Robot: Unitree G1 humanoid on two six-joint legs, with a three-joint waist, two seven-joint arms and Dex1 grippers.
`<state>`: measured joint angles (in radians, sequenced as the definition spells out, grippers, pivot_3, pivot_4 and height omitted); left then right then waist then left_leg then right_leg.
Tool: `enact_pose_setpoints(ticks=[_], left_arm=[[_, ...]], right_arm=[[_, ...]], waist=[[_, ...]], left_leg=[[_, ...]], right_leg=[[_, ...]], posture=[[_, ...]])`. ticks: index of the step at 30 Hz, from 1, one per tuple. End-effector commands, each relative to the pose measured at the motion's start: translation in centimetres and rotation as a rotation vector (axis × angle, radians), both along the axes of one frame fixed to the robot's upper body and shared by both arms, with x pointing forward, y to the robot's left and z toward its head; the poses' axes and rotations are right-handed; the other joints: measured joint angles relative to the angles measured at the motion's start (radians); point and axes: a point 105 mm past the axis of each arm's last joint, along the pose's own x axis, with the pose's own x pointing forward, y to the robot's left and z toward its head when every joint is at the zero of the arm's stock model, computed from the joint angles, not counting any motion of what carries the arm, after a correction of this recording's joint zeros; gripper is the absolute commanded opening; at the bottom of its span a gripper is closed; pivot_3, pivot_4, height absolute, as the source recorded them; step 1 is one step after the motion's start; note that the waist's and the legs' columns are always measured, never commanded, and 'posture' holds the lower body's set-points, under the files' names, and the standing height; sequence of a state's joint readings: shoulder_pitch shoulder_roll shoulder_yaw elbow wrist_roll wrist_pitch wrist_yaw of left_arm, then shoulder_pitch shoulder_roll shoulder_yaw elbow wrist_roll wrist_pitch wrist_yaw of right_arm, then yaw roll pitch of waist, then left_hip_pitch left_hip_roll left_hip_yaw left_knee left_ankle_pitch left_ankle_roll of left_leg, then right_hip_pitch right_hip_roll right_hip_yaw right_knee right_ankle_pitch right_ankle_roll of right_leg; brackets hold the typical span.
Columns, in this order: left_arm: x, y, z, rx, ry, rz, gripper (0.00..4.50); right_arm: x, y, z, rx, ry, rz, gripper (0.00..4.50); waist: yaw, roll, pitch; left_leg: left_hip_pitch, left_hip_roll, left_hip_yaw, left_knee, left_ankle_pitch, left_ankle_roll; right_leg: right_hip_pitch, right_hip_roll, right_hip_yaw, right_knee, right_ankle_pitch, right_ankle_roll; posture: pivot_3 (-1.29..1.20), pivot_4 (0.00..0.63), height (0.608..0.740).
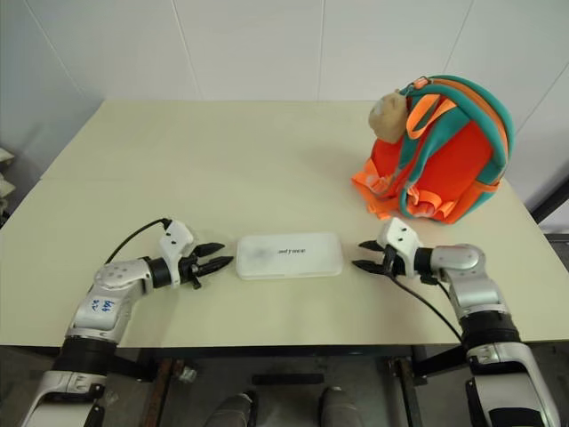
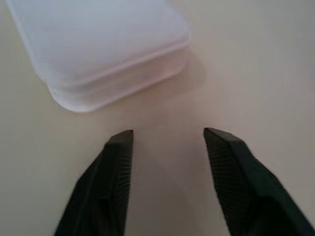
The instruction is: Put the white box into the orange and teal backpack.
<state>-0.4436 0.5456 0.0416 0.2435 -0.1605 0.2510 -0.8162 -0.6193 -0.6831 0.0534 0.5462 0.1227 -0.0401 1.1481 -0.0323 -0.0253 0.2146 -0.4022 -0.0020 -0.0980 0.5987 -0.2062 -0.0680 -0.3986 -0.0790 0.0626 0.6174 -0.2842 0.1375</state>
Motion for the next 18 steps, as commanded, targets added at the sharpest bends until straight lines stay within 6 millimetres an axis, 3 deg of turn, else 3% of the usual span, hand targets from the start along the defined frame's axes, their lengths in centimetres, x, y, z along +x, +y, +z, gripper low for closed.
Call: enact_pose_setpoints(ticks=[1, 4, 5, 9, 13, 15, 18], left_arm=[[-0.1, 0.9, 0.8, -0.031, 0.054, -0.035, 3.15], [-0.6, 1.3, 1.2, -0.144, 0.205, -0.069, 4.09], [-0.5, 1.4, 1.5, -0.201, 0.253, -0.067, 4.45], [-1.2, 0.9, 2.5, -0.371, 0.478, -0.122, 4.45], [0.5, 0.6, 3.2, -0.528, 0.528, -0.062, 4.45], [0.7, -0.1, 3.0, -0.586, 0.602, -0.055, 4.45], [-0.5, -1.6, 2.1, -0.610, 0.785, -0.091, 4.45]], right_arm=[[0.3, -1.4, 1.9, -0.020, -0.016, -0.011, 3.59], [-0.3, -1.1, 2.9, -0.012, 0.051, 0.038, 4.50], [-0.4, -0.8, 3.2, -0.002, 0.072, 0.053, 4.50], [-1.3, 0.7, 4.0, 0.027, 0.165, 0.126, 4.50], [-1.1, 1.8, 3.4, -0.017, 0.191, 0.134, 4.50], [-1.0, 2.4, 2.7, -0.029, 0.221, 0.150, 4.50], [-0.4, 2.6, 2.0, -0.049, 0.228, 0.140, 4.50]], waist=[[0.000, 0.000, 0.000], [0.000, 0.000, 0.000], [0.000, 0.000, 0.000], [-0.002, 0.000, 0.000], [-0.001, 0.000, 0.000], [0.000, 0.000, 0.000], [-0.001, 0.000, 0.000]], left_leg=[[0.000, 0.000, 0.000, 0.000, 0.000, 0.000], [0.000, 0.000, 0.000, -0.002, 0.000, 0.000], [0.000, 0.000, 0.000, -0.002, 0.000, 0.000], [0.000, 0.000, -0.001, -0.002, 0.000, 0.000], [0.000, 0.000, -0.001, -0.002, 0.000, 0.000], [0.000, 0.000, -0.002, -0.001, 0.000, 0.000], [-0.001, 0.000, -0.002, -0.002, 0.000, 0.000]], right_leg=[[0.000, 0.000, 0.000, 0.000, 0.000, 0.000], [0.000, 0.000, 0.000, 0.000, 0.000, 0.000], [0.000, 0.000, 0.000, 0.000, 0.000, 0.000], [0.000, 0.000, -0.001, 0.000, -0.001, 0.000], [0.000, 0.000, -0.001, 0.000, -0.001, 0.001], [0.000, 0.000, -0.002, 0.001, -0.001, 0.001], [0.000, 0.000, -0.002, 0.000, -0.001, 0.001]], posture=[[0.00, 0.150, 0.740], [0.00, 0.150, 0.740], [0.00, 0.150, 0.740], [0.00, 0.150, 0.740], [0.00, 0.150, 0.740], [0.00, 0.150, 0.740], [0.00, 0.150, 0.740]])
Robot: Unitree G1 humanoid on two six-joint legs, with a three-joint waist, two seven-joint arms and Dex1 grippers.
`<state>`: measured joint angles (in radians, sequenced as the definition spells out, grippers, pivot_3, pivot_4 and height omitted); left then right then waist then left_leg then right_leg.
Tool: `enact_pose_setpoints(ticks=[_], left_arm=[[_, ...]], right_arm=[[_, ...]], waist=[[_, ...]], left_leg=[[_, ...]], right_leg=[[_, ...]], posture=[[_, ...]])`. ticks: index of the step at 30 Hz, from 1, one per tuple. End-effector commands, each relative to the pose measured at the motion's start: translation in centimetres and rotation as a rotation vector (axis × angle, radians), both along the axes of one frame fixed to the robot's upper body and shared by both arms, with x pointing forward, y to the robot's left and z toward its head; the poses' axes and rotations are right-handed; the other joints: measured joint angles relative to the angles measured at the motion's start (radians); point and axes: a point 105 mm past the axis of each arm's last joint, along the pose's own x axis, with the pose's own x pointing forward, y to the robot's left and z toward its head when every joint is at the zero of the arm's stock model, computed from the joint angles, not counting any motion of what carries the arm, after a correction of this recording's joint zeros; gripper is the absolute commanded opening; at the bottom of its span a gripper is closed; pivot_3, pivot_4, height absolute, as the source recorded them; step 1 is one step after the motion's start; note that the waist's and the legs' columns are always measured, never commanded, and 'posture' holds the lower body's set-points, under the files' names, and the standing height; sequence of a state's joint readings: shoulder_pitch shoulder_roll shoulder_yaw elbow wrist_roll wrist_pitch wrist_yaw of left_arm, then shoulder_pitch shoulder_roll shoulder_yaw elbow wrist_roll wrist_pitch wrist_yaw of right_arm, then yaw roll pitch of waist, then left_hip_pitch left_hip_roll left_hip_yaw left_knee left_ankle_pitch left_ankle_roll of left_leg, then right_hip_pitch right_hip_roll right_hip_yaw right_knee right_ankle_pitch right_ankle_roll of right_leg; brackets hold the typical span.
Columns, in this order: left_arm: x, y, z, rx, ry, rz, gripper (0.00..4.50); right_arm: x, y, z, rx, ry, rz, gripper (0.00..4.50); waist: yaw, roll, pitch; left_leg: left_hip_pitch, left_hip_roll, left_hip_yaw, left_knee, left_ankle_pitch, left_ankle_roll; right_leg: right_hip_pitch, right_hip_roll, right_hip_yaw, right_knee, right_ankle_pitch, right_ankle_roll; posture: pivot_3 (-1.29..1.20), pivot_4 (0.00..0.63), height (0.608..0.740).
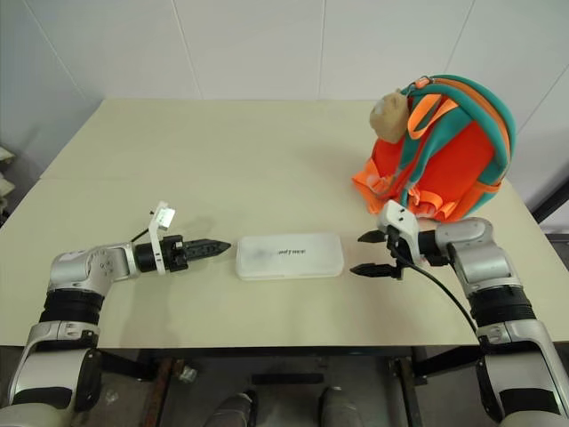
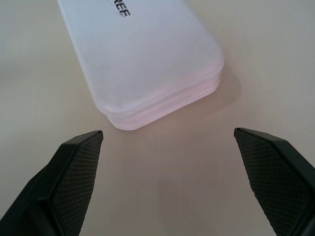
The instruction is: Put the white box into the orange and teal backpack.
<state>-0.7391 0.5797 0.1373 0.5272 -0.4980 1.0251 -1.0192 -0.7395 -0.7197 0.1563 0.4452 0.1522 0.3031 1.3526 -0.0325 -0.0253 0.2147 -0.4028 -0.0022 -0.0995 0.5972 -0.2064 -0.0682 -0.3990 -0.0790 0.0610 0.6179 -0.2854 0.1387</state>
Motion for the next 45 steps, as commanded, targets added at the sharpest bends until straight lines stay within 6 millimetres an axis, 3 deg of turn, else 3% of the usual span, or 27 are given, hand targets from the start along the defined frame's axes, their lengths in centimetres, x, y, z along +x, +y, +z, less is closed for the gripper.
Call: enact_pose_setpoints(ticks=[1, 14, 35, 45], left_arm=[[-1.0, -1.2, -1.0, -0.026, 0.162, -0.047, 4.45], [-1.2, -3.7, -1.9, -0.103, 0.316, -0.091, 4.45], [0.0, -6.5, -2.3, -0.142, 0.350, -0.177, 4.45], [-1.1, -6.0, -2.1, -0.133, 0.343, -0.263, 1.33]], right_arm=[[0.8, 0.2, 0.2, -0.024, -0.036, 0.002, 4.50], [1.3, 2.9, 0.5, 0.030, -0.084, 0.094, 4.50], [0.8, 2.5, 0.2, 0.047, -0.155, 0.095, 4.50], [0.3, 1.2, -0.5, 0.024, -0.183, 0.063, 4.50]], waist=[[-0.001, 0.000, 0.000], [0.004, 0.000, 0.000], [0.005, 0.000, 0.000], [0.001, 0.000, 0.000]], left_leg=[[0.000, 0.000, 0.000, 0.000, 0.000, 0.000], [0.001, 0.000, 0.000, 0.000, 0.000, -0.002], [0.001, -0.002, -0.001, 0.003, 0.001, -0.002], [0.000, -0.002, -0.002, 0.001, 0.000, -0.002]], right_leg=[[0.000, 0.000, 0.000, 0.000, 0.000, 0.000], [0.000, 0.000, 0.000, 0.001, -0.001, 0.001], [0.003, 0.000, 0.000, 0.002, 0.000, 0.002], [0.002, 0.000, 0.000, 0.000, -0.001, 0.002]], posture=[[0.00, 0.150, 0.740], [0.00, 0.150, 0.740], [0.00, 0.150, 0.740], [0.00, 0.150, 0.740]])
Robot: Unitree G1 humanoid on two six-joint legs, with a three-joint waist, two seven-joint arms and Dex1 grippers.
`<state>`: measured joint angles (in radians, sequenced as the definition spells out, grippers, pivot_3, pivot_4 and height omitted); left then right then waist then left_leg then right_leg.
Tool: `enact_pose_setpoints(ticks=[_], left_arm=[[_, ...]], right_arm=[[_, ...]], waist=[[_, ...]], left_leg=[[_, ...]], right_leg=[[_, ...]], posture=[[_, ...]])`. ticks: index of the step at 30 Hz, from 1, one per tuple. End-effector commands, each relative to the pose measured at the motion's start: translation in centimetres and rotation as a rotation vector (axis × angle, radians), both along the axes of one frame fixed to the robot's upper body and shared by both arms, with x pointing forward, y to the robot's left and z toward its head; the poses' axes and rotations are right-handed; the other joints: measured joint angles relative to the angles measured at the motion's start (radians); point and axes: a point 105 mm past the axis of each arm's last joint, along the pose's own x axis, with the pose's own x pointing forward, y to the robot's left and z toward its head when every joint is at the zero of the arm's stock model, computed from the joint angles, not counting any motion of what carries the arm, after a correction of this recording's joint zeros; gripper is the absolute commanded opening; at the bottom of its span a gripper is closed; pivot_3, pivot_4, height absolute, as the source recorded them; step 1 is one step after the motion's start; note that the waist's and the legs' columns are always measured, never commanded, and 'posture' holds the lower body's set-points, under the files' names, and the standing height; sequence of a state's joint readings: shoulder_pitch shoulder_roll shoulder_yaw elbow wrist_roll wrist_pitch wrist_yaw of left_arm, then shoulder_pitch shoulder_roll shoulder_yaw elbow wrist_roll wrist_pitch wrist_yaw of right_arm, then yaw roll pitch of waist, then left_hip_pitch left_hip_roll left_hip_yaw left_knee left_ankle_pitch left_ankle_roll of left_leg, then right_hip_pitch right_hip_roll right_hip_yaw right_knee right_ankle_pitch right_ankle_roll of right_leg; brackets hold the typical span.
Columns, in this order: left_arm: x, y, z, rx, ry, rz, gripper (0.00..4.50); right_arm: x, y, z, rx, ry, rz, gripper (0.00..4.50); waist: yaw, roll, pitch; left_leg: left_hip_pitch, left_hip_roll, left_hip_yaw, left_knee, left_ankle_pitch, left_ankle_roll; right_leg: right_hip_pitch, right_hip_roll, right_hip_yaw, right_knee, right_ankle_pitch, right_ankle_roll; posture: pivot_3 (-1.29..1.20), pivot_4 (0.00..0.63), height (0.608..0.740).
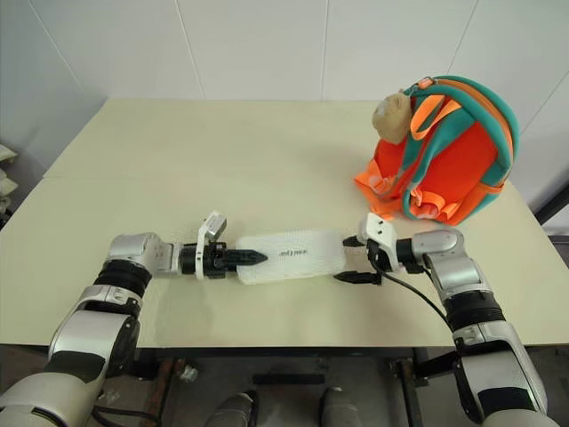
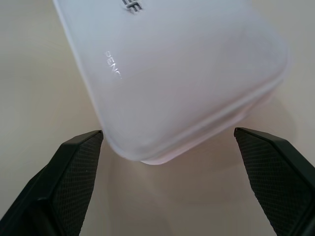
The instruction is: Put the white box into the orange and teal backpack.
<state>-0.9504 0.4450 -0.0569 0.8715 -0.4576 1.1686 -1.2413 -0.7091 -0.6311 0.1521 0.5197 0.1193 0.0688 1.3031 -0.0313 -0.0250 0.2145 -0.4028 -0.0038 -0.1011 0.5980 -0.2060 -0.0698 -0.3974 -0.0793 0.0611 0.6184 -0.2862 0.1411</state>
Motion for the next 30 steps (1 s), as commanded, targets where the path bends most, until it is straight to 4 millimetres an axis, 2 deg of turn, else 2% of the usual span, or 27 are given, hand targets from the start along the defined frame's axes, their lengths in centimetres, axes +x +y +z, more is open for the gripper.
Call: enact_pose_setpoints(ticks=[1, 6, 9, 12, 14, 17, 19, 24, 27, 30], left_arm=[[-0.4, 0.7, -0.5, 0.030, 0.004, -0.005, 1.25], [-0.5, 1.0, 1.0, -0.070, -0.114, 0.012, 1.25], [-0.6, 1.6, 2.4, -0.125, -0.201, 0.051, 1.25], [-0.7, 2.1, 2.7, -0.114, -0.262, 0.081, 1.25], [-1.0, 2.6, 3.1, -0.116, -0.306, 0.092, 1.25], [-0.9, 4.2, 3.9, -0.091, -0.397, 0.156, 1.25], [-1.1, 4.7, 4.0, -0.082, -0.412, 0.175, 1.25], [-1.9, 4.8, 3.6, -0.045, -0.434, 0.165, 1.25], [-2.1, 4.8, 3.6, -0.050, -0.443, 0.175, 1.25], [-2.2, 4.8, 3.8, -0.064, -0.454, 0.188, 1.25]], right_arm=[[-0.1, -0.8, 1.1, 0.009, -0.063, -0.015, 4.50], [-0.6, -2.3, 1.9, 0.066, -0.095, -0.106, 4.50], [-0.9, -4.2, 3.1, 0.107, -0.137, -0.202, 4.50], [-0.9, -5.7, 4.2, 0.140, -0.170, -0.285, 4.50], [-0.7, -7.5, 5.4, 0.171, -0.212, -0.375, 4.50], [0.9, -11.8, 8.5, 0.211, -0.333, -0.614, 4.50], [1.8, -13.1, 9.8, 0.208, -0.393, -0.702, 4.50], [4.4, -13.6, 11.7, 0.233, -0.445, -0.812, 4.50], [6.1, -12.3, 12.4, 0.327, -0.423, -0.833, 4.50], [7.3, -9.9, 13.0, 0.449, -0.361, -0.789, 4.50]], waist=[[0.000, 0.000, 0.000], [-0.001, 0.000, 0.000], [-0.002, 0.000, 0.000], [-0.001, 0.000, 0.000], [-0.001, 0.000, 0.000], [0.000, 0.000, 0.000], [-0.001, 0.000, 0.000], [-0.004, 0.000, 0.000], [-0.007, 0.000, 0.000], [-0.010, 0.000, 0.000]], left_leg=[[0.000, 0.000, 0.000, 0.000, 0.000, 0.000], [0.000, 0.000, 0.000, 0.000, 0.000, 0.000], [0.000, 0.000, 0.000, -0.001, 0.000, 0.000], [0.000, 0.001, 0.000, 0.000, 0.000, 0.000], [0.000, 0.001, 0.000, 0.000, 0.000, 0.000], [0.000, 0.001, 0.000, 0.000, 0.000, 0.000], [0.000, 0.001, 0.001, 0.000, 0.000, 0.000], [0.000, 0.001, 0.002, -0.001, 0.000, 0.000], [0.000, 0.001, 0.002, -0.002, 0.000, 0.000], [0.000, 0.001, 0.002, -0.003, 0.000, 0.000]], right_leg=[[0.000, 0.000, 0.000, 0.000, 0.000, 0.000], [0.000, 0.000, 0.000, 0.000, 0.000, 0.000], [-0.001, 0.000, 0.000, 0.000, 0.000, 0.000], [-0.001, 0.000, 0.000, 0.001, 0.000, -0.001], [-0.001, 0.000, 0.000, 0.001, 0.000, -0.001], [-0.001, 0.000, 0.000, 0.001, 0.000, -0.001], [-0.001, -0.001, 0.001, 0.000, 0.000, -0.002], [-0.002, -0.001, 0.001, -0.001, -0.001, -0.003], [-0.002, -0.001, 0.001, -0.001, -0.001, -0.003], [-0.003, -0.001, 0.001, -0.001, -0.001, -0.003]], posture=[[0.00, 0.150, 0.740], [0.00, 0.150, 0.740], [0.00, 0.150, 0.740], [0.00, 0.150, 0.740], [0.00, 0.150, 0.740], [0.00, 0.150, 0.740], [0.00, 0.150, 0.740], [0.00, 0.150, 0.740], [0.00, 0.150, 0.740], [0.00, 0.150, 0.740]])
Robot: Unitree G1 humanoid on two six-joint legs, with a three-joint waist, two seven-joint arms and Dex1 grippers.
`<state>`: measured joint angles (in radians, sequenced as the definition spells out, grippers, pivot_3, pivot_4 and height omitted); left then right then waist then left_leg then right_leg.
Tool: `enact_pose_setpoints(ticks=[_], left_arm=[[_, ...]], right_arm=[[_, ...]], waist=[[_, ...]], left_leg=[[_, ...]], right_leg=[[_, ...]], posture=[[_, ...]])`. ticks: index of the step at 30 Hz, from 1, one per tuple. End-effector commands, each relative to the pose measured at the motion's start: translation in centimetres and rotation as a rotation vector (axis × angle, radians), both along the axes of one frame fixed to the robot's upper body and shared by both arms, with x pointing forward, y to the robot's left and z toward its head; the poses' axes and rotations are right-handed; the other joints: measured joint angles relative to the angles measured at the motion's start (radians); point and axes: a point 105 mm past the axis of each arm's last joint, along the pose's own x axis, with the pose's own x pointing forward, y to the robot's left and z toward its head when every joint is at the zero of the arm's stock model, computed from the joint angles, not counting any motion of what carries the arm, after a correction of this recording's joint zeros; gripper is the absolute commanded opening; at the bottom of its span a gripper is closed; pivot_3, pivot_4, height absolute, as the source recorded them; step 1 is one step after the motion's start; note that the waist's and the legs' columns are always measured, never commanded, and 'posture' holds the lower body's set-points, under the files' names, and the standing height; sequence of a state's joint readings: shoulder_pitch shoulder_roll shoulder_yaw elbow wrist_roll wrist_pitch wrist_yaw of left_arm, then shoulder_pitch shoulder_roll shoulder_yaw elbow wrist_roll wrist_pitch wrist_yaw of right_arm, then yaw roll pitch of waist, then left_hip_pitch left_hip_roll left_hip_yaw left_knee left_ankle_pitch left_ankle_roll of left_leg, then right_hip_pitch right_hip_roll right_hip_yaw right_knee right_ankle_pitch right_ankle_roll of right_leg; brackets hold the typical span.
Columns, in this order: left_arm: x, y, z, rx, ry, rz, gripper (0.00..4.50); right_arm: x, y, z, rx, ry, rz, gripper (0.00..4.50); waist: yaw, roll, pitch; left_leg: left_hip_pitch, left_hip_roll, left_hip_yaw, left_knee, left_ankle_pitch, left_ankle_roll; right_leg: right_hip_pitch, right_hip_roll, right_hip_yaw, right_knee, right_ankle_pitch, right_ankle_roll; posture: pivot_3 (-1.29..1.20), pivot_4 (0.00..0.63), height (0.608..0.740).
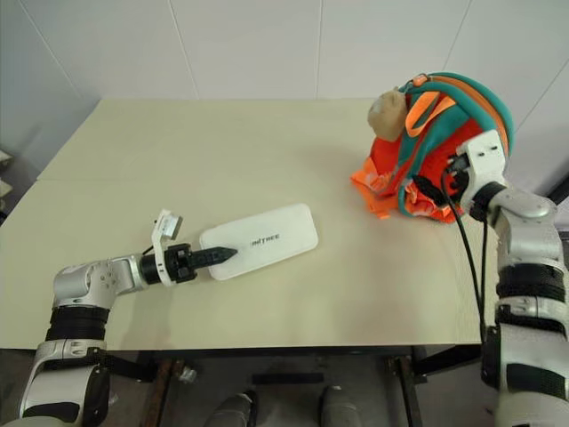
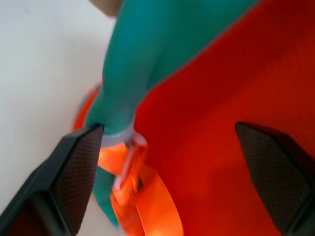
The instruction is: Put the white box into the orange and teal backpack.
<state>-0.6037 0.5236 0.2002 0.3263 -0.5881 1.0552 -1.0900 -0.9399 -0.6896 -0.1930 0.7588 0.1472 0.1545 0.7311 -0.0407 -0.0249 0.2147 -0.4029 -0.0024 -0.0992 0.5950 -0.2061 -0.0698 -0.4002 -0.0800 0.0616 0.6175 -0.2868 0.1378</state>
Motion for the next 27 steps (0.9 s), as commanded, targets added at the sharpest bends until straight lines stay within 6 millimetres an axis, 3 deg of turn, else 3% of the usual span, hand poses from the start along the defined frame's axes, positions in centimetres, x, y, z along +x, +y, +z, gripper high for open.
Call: enact_pose_setpoints(ticks=[1, 6, 11, 16, 21, 27], left_arm=[[-0.4, 0.1, 1.7, -0.048, -0.079, 0.001, 1.25], [-1.1, 1.2, 1.7, -0.059, -0.086, 0.043, 1.25], [-1.6, 2.0, 1.4, -0.058, -0.083, 0.080, 1.25], [-2.7, 3.1, 0.8, -0.059, -0.070, 0.135, 1.25], [-2.9, 3.3, 0.7, -0.057, -0.063, 0.152, 1.25], [-2.7, 2.7, 1.1, -0.065, -0.071, 0.128, 1.25]], right_arm=[[1.0, 2.0, 1.7, 0.096, -0.041, 0.056, 4.50], [1.9, 3.8, 1.9, 0.156, -0.012, 0.123, 4.50], [2.1, 4.4, 1.7, 0.162, 0.018, 0.159, 4.50], [0.4, 4.9, 3.0, 0.228, 0.031, 0.314, 4.50], [0.8, 5.9, 2.6, 0.191, 0.015, 0.293, 4.50], [2.8, 8.5, 2.0, 0.195, -0.010, 0.221, 4.50]], waist=[[-0.004, 0.000, 0.000], [-0.012, 0.000, 0.000], [-0.014, 0.000, 0.000], [-0.016, 0.001, 0.000], [-0.014, 0.001, 0.000], [-0.019, 0.001, 0.000]], left_leg=[[0.000, 0.000, 0.000, 0.000, 0.000, 0.000], [-0.001, 0.000, 0.000, -0.001, 0.000, 0.000], [-0.001, 0.000, 0.000, -0.002, 0.000, 0.000], [-0.001, 0.000, 0.000, -0.002, 0.000, 0.000], [-0.001, 0.000, 0.000, -0.002, 0.000, 0.000], [-0.001, 0.000, 0.001, -0.001, 0.000, -0.001]], right_leg=[[0.000, 0.000, 0.000, 0.000, 0.000, 0.000], [-0.001, 0.000, 0.000, 0.000, 0.000, 0.000], [-0.002, 0.000, 0.000, 0.000, 0.000, 0.000], [-0.002, 0.000, 0.000, 0.000, 0.000, 0.000], [-0.003, 0.000, 0.000, 0.001, 0.000, 0.000], [-0.004, 0.000, 0.001, 0.003, 0.000, 0.000]], posture=[[0.00, 0.150, 0.740], [0.00, 0.150, 0.740], [0.00, 0.150, 0.740], [0.00, 0.150, 0.740], [0.00, 0.150, 0.740], [0.00, 0.150, 0.740]])
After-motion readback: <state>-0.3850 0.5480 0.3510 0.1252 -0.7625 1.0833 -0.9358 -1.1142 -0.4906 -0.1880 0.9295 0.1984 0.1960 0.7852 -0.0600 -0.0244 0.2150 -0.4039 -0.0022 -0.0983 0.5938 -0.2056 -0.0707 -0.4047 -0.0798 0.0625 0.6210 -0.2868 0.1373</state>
